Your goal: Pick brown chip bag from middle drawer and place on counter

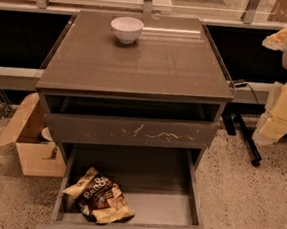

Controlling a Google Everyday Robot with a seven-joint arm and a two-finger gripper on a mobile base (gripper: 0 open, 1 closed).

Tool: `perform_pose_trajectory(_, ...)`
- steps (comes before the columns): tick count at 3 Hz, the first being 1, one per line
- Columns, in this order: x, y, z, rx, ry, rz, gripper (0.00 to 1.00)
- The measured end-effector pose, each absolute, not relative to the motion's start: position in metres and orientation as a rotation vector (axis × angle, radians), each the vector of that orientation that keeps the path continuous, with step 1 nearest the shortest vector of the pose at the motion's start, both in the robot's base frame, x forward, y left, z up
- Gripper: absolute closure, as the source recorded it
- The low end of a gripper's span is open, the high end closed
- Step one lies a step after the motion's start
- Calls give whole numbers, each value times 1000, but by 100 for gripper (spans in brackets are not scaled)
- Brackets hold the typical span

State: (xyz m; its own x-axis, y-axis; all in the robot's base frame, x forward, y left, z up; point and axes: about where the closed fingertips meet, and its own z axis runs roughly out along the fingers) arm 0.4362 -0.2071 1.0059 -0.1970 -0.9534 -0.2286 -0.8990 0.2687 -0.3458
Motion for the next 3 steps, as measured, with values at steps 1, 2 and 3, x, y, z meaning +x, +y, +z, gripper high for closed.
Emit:
perform_pose_trajectory(1,436,-207,1006,-1679,2153,-189,0)
perform_pose_trajectory(2,439,-203,988,-1688,2127,-129,0)
perform_pose_trajectory(3,443,-201,961,-1688,2090,-36,0)
